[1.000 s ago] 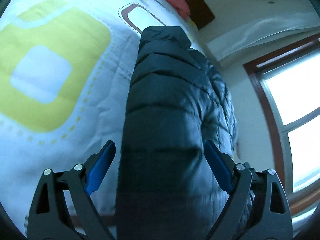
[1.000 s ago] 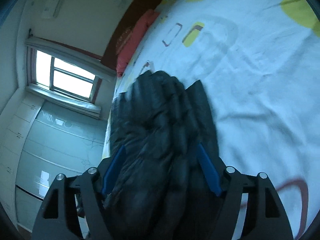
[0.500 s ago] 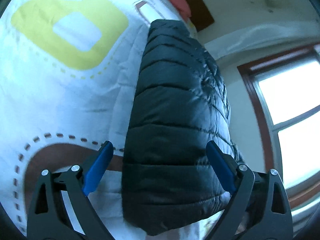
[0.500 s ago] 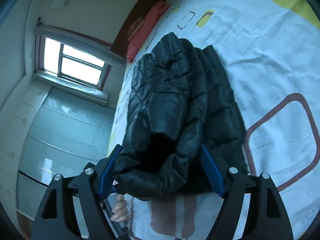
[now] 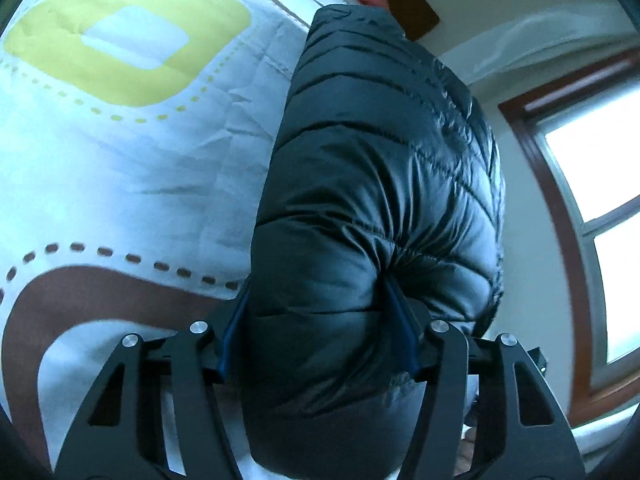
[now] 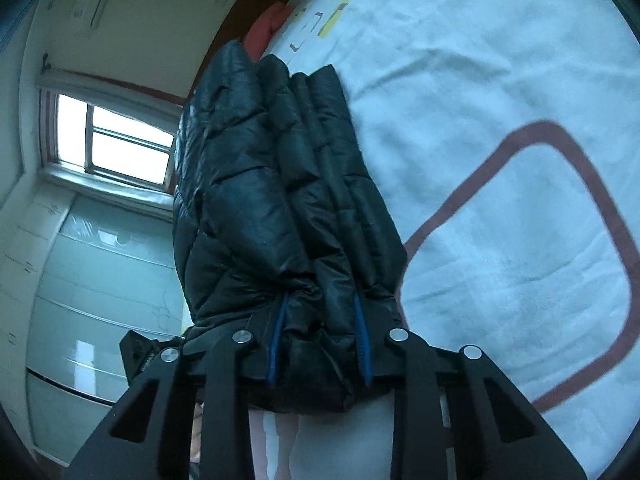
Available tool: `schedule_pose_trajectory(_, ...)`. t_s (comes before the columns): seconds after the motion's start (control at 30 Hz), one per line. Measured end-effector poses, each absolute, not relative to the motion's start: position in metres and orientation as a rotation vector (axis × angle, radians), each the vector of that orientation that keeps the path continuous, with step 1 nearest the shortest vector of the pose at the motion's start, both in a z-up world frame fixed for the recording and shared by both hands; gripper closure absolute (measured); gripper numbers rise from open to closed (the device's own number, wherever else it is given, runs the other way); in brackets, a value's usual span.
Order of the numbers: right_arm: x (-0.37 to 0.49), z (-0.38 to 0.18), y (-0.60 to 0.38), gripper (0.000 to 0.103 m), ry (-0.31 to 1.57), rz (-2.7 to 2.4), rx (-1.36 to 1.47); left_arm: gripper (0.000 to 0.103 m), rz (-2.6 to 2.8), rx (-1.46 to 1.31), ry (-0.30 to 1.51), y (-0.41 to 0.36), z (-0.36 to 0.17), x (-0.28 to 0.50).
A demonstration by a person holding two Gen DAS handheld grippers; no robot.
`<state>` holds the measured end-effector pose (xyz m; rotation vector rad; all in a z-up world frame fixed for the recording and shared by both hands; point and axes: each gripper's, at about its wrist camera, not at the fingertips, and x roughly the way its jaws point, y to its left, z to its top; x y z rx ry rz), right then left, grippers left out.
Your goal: Fold large clothes
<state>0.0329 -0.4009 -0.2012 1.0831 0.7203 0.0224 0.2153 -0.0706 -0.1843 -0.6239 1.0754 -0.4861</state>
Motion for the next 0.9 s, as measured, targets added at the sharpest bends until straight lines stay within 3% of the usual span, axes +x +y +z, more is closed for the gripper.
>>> schedule_pose_trajectory(0.2, 0.021, -0.194, -0.399, 0.073, 0.693, 0.042, 1.079, 0.040, -0.543, -0.642, 1.070, -0.060, -0.182, 0.218)
schedule_pose_trajectory(0.27, 0.019, -0.187, -0.399, 0.062, 0.689, 0.047, 1.078, 0.035, -0.548, -0.666, 1.071, -0.051, -0.180, 0.217)
schedule_pose_trajectory(0.33, 0.013, -0.178, -0.397, 0.050, 0.702, 0.029, 1.066, 0.022, -0.522, -0.652, 1.064, -0.042, -0.175, 0.213)
schedule_pose_trajectory(0.37, 0.009, -0.171, -0.397, 0.038, 0.714, 0.006, 1.058, 0.021, -0.514, -0.655, 1.056, -0.035, -0.172, 0.213)
schedule_pose_trajectory(0.43, 0.003, -0.162, -0.400, 0.028, 0.729, -0.056, 1.037, 0.018, -0.501, -0.690, 1.051, -0.022, -0.168, 0.215)
schedule_pose_trajectory(0.7, 0.042, -0.089, -0.396, 0.028, 0.691, -0.124, 0.903, 0.015, -0.422, -0.827, 1.016, 0.005, -0.148, 0.258)
schedule_pose_trajectory(0.9, 0.132, -0.084, -0.393, 0.028, 0.671, -0.157, 0.876, 0.011, -0.424, -0.891, 1.044, -0.028, -0.144, 0.291)
